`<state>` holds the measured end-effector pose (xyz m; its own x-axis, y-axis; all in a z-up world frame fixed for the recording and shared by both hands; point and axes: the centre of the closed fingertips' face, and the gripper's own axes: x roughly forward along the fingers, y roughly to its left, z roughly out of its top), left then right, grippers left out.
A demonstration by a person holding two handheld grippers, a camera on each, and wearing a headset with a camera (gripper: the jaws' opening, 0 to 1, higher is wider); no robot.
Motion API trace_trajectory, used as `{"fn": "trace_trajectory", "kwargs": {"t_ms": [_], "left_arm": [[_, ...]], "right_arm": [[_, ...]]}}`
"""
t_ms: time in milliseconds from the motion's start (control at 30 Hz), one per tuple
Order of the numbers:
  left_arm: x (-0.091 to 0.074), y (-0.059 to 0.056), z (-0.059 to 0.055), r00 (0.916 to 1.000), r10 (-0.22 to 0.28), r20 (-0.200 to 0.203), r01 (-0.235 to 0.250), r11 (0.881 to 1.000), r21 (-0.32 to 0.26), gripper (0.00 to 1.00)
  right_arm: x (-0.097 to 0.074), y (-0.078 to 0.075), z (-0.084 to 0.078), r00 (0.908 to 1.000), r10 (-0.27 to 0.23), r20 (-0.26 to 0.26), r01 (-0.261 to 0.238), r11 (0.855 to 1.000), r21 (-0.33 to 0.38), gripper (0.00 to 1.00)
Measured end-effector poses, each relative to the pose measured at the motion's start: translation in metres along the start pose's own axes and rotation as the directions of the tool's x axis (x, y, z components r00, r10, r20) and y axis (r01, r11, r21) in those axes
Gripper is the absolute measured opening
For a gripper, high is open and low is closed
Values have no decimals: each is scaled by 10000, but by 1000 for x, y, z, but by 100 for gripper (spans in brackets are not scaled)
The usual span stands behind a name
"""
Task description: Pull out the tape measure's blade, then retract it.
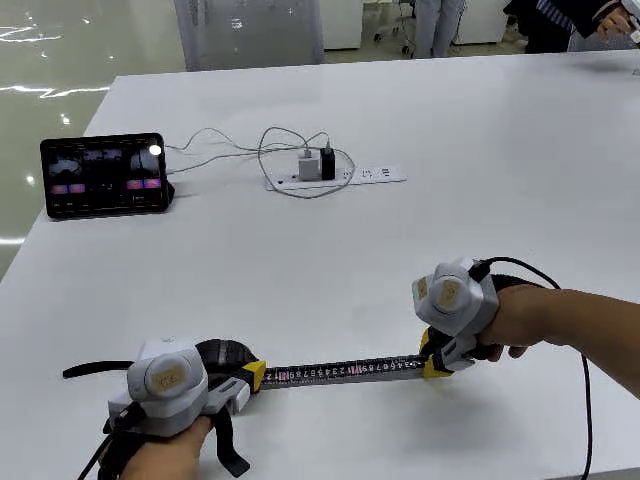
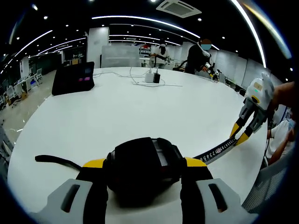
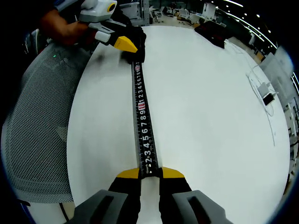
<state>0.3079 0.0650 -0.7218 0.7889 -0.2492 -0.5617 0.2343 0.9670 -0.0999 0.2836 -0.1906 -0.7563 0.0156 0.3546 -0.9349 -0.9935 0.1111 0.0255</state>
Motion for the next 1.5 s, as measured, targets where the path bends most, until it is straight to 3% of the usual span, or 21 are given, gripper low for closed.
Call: {"fn": "trace_trajectory", "kwargs": {"t_ms": [133, 300, 800, 1033, 1167, 1367, 1500], "left_arm": [[1, 0, 0, 10000, 6, -77, -6, 10000, -16, 58], [0, 0, 0, 10000, -9, -91, 9, 10000, -11, 59], [1, 0, 1, 10000, -18, -78, 18, 10000, -27, 59], [1, 0, 1, 10000, -30, -47, 30, 10000, -49, 59], [2, 0, 1, 9999, -43, -120, 42, 10000, -67, 59], [2, 0, 0, 9999, -30, -151, 29, 10000, -65, 59], [2, 0, 0, 9999, -29, -142, 28, 10000, -65, 59]], "right_arm": [[1, 1, 2, 9981, -29, -615, -14, 9975, -708, 11], [2, -1, 2, 9985, 31, -552, -46, 9996, -267, 11], [4, 0, 8, 9960, -97, -885, 66, 9994, -350, 10], [6, 0, 11, 9958, -195, -890, 194, 9998, -12, 10], [7, 2, 16, 9936, -204, -1107, 170, 9993, -321, 10], [10, 0, 21, 9972, -170, -724, 190, 9994, 279, 10], [11, 1, 25, 9972, -185, -722, 199, 9996, 179, 10]]}}
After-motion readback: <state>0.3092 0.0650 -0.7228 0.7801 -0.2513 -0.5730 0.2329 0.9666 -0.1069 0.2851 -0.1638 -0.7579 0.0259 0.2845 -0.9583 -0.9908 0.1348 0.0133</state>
